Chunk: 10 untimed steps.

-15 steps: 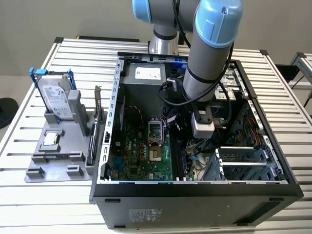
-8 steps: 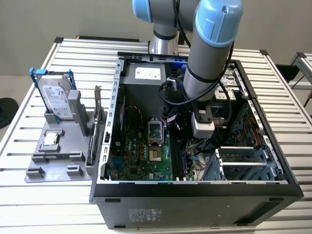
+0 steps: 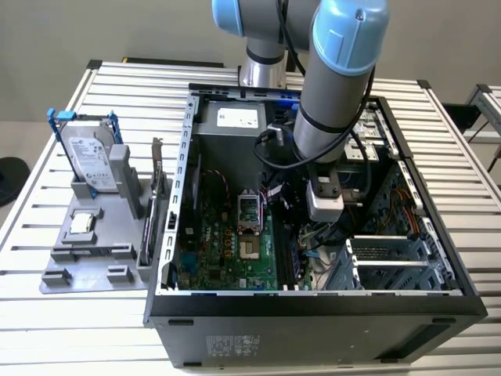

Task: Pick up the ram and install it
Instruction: 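Insert the ram into the slot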

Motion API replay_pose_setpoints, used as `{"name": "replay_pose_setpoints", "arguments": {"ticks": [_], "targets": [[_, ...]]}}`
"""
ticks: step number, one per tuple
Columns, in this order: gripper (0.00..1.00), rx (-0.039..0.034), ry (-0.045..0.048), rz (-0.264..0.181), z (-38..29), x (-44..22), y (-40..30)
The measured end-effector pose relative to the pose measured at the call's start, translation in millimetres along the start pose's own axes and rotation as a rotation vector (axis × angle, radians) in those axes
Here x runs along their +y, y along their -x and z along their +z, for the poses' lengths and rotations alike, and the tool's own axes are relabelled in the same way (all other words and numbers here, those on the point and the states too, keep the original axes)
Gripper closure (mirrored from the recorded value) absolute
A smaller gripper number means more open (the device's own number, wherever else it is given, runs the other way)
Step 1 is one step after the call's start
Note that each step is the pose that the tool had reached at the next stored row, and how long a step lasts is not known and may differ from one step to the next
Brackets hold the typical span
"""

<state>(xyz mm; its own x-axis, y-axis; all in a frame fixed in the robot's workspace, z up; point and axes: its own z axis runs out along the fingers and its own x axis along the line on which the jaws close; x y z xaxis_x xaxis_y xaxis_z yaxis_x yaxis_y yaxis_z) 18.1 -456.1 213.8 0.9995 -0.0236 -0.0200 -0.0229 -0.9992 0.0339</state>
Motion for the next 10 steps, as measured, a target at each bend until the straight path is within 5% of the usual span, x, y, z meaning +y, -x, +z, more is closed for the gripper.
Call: {"name": "replay_pose_setpoints", "arguments": {"ticks": [10], "targets": [[1.0,-0.0001,-0.0001,0.002,3.5,-0.2,0.1]]}}
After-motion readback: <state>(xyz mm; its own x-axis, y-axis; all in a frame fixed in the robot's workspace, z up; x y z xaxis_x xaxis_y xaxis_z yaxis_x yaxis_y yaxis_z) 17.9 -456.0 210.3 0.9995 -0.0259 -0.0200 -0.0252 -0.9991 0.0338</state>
